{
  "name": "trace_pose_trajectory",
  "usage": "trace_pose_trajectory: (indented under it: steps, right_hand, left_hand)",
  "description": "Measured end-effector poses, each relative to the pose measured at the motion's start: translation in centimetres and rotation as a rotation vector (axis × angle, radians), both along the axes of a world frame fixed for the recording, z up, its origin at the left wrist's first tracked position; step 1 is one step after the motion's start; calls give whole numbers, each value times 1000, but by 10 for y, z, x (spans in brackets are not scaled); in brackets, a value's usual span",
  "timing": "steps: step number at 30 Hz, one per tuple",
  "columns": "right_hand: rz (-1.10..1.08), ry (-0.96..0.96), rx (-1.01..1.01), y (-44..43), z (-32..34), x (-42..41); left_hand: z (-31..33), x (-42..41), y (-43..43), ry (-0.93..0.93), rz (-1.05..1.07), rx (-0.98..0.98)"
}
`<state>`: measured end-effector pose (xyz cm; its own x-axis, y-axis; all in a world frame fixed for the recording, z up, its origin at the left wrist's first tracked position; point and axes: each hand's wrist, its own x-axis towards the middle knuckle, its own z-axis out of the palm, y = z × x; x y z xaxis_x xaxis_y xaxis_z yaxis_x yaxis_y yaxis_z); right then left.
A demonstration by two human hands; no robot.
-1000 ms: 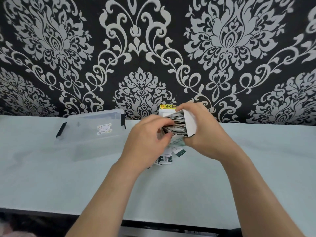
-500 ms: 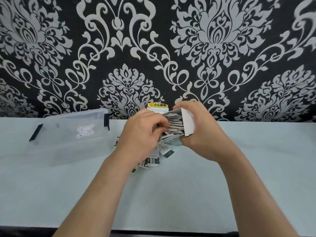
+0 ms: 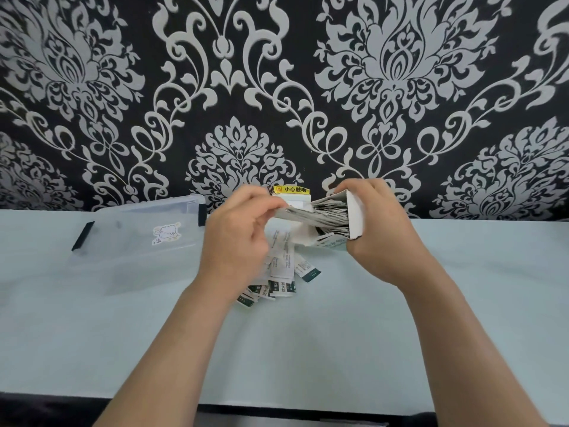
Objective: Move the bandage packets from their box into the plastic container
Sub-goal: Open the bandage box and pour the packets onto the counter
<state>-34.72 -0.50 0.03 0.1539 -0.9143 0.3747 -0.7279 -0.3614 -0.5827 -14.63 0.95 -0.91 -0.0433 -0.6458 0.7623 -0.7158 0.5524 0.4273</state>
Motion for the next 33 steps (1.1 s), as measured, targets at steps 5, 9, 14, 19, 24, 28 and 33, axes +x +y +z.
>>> trace_pose_trajectory:
  steps: [5, 9, 14, 19, 24, 28, 33]
  right_hand:
    - [-105, 2, 8, -1, -2, -2]
    - [-45, -73, -29, 0, -2, 2]
    - [63, -120, -98, 4, -3, 19]
    - [161, -87, -147, 8, -8, 33]
    - [181, -99, -194, 13, -11, 37]
    - [187, -72, -260, 16, -15, 38]
    - [122, 40, -359, 19, -19, 42]
  left_hand:
    - [-14, 16, 0, 52, 54, 150]
    - [-18, 23, 2, 62, 87, 196]
    - [-10, 8, 10, 112, -50, 190]
    - [-8, -8, 12, 82, -12, 336]
    - [4, -21, 12, 548, -5, 598]
    - [8, -25, 8, 721, 24, 716]
    - [8, -33, 8, 803, -5, 784]
